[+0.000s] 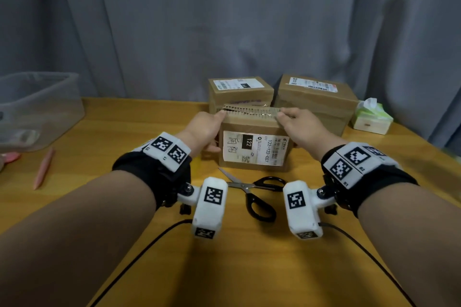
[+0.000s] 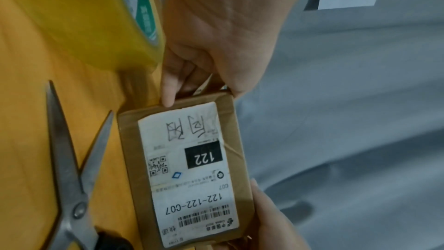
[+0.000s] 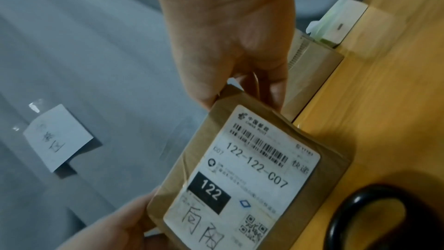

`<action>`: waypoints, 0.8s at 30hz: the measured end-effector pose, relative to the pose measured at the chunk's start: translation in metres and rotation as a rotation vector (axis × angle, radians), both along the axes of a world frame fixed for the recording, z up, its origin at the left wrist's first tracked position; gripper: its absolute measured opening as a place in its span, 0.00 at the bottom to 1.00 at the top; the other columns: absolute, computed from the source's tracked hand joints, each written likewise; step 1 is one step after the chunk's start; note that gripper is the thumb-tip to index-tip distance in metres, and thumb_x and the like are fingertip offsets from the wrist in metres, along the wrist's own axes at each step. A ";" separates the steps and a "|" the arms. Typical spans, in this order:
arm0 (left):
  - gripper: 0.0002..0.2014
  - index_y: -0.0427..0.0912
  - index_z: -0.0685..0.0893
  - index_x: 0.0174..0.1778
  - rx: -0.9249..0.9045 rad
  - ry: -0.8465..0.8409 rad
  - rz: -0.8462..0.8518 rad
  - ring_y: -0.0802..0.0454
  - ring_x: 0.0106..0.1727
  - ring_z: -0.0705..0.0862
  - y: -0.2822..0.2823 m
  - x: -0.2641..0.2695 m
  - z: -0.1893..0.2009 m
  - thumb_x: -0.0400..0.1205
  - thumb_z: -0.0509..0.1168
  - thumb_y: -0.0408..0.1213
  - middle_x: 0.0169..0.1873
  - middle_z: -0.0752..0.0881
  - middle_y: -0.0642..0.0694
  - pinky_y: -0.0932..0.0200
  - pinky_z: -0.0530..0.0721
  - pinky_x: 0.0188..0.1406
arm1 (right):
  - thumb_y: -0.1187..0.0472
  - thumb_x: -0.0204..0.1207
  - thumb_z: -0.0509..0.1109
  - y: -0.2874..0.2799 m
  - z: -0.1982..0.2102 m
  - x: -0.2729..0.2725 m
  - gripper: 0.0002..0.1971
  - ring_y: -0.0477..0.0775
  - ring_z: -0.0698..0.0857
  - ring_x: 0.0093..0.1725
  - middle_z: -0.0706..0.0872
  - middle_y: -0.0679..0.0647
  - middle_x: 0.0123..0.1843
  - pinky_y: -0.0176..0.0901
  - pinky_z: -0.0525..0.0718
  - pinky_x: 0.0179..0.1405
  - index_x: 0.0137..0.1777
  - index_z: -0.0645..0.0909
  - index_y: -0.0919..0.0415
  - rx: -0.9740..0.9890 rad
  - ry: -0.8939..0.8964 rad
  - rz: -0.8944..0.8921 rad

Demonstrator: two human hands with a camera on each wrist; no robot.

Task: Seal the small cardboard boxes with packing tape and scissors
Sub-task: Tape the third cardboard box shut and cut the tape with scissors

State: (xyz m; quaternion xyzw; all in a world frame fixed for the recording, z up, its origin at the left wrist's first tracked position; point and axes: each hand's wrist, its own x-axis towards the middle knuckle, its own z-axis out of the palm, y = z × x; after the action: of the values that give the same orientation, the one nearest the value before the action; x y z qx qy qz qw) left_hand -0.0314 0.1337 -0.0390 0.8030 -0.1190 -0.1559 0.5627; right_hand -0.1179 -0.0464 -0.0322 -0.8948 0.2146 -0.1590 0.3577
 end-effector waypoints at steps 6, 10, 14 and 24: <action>0.23 0.34 0.80 0.62 0.130 -0.112 -0.074 0.50 0.33 0.84 0.031 -0.003 0.003 0.87 0.55 0.51 0.46 0.85 0.36 0.65 0.85 0.25 | 0.47 0.85 0.52 0.026 0.002 0.003 0.21 0.61 0.78 0.64 0.80 0.58 0.67 0.55 0.79 0.60 0.71 0.75 0.53 -0.363 0.146 -0.081; 0.18 0.31 0.84 0.54 0.258 -0.417 -0.001 0.48 0.42 0.79 0.048 0.009 0.006 0.88 0.55 0.42 0.47 0.85 0.36 0.56 0.77 0.44 | 0.51 0.86 0.50 0.042 0.008 0.008 0.22 0.61 0.62 0.80 0.67 0.61 0.79 0.60 0.49 0.82 0.77 0.70 0.53 -0.628 0.126 -0.050; 0.28 0.43 0.73 0.74 0.710 -0.484 -0.252 0.42 0.70 0.73 0.055 0.019 -0.006 0.81 0.63 0.52 0.70 0.76 0.39 0.51 0.72 0.68 | 0.47 0.87 0.45 0.051 0.003 0.016 0.26 0.56 0.60 0.82 0.64 0.56 0.83 0.56 0.50 0.81 0.83 0.60 0.53 -0.620 0.123 0.160; 0.37 0.53 0.66 0.75 1.165 -0.555 -0.253 0.37 0.73 0.66 0.039 0.026 -0.029 0.71 0.71 0.56 0.72 0.67 0.44 0.30 0.70 0.68 | 0.42 0.86 0.41 0.054 -0.005 0.016 0.33 0.58 0.65 0.81 0.68 0.59 0.81 0.52 0.55 0.81 0.85 0.48 0.59 -0.581 0.198 0.091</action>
State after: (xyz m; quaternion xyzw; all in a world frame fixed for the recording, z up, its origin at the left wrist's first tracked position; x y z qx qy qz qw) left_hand -0.0057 0.1730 -0.0681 0.9665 -0.2495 -0.0470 -0.0382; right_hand -0.1020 0.0077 -0.0372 -0.9794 0.1539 -0.1093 0.0711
